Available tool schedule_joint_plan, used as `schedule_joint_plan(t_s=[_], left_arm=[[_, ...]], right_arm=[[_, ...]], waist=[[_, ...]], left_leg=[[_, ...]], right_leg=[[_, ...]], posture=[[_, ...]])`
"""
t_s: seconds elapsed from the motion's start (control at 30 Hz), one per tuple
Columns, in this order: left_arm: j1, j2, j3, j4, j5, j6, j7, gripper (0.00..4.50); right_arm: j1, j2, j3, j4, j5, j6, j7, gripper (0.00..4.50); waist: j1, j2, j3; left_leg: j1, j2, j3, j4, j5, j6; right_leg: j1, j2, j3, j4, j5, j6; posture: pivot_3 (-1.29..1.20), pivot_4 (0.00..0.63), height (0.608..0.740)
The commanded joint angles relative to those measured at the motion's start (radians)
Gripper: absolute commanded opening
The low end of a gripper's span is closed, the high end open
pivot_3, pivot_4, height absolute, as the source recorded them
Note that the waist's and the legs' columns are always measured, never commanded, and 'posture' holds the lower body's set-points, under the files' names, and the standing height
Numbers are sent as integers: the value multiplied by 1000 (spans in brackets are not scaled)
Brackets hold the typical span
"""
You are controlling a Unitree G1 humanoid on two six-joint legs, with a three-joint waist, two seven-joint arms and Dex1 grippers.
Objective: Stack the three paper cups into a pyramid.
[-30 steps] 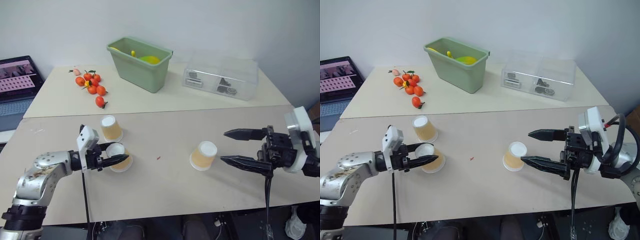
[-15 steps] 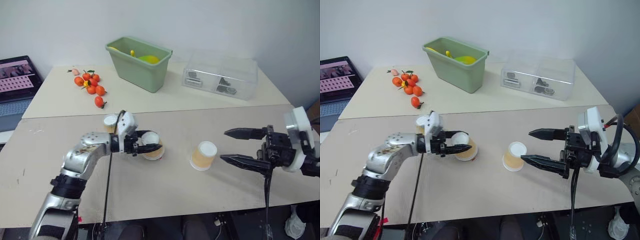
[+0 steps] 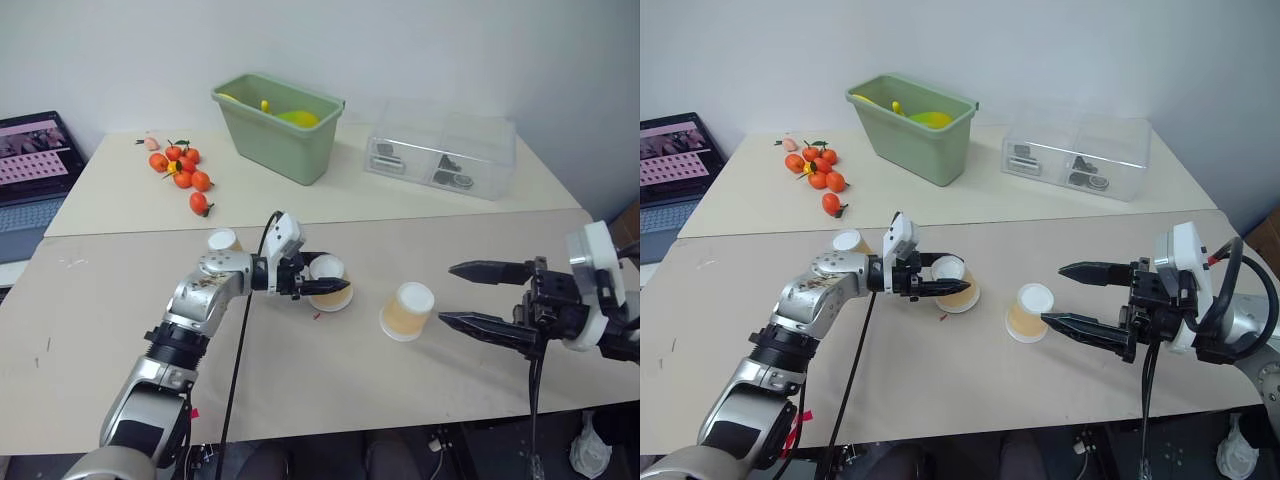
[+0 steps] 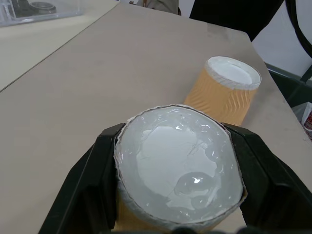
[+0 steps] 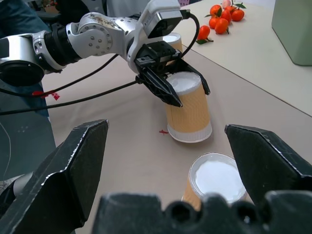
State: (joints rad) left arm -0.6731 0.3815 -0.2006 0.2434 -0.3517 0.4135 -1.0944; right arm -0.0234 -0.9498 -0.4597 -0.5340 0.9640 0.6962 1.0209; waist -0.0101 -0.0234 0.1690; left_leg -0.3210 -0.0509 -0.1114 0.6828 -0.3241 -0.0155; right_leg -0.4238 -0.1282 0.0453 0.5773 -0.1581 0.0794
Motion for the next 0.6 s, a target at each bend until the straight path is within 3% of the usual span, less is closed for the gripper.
schedule_joint_plan(t_s=[0.03, 0.13, 0.33, 0.6], left_arm=[[-44, -28, 4, 51, 23, -58, -9, 3585], [-54, -41, 9, 63, 21, -58, -17, 4420], [-37, -39, 73, -20, -44, -21, -5, 4465], [56, 25, 202, -325, -189, 179, 101, 4465]], right_arm=[[-12, 6, -33, -25, 5, -33, -5, 4500], [-13, 7, -31, -23, 4, -37, -6, 4500], [-18, 9, -22, -14, 2, -41, -3, 4500], [-43, 12, -3, 10, 0, -43, 6, 4500]], waist=[[0, 0, 0], [0, 0, 0], [-1, 0, 0], [-4, 0, 0]], left_leg=[[0, 0, 0, 0, 0, 0], [0, 0, 0, 0, 0, 0], [0, 0, 0, 0, 0, 0], [0, 0, 0, 0, 0, 0]], right_leg=[[0, 0, 0, 0, 0, 0], [0, 0, 0, 0, 0, 0], [0, 0, 0, 0, 0, 0], [-1, 0, 0, 1, 0, 0]], posture=[[0, 150, 738], [0, 150, 738], [0, 150, 738], [0, 150, 738]])
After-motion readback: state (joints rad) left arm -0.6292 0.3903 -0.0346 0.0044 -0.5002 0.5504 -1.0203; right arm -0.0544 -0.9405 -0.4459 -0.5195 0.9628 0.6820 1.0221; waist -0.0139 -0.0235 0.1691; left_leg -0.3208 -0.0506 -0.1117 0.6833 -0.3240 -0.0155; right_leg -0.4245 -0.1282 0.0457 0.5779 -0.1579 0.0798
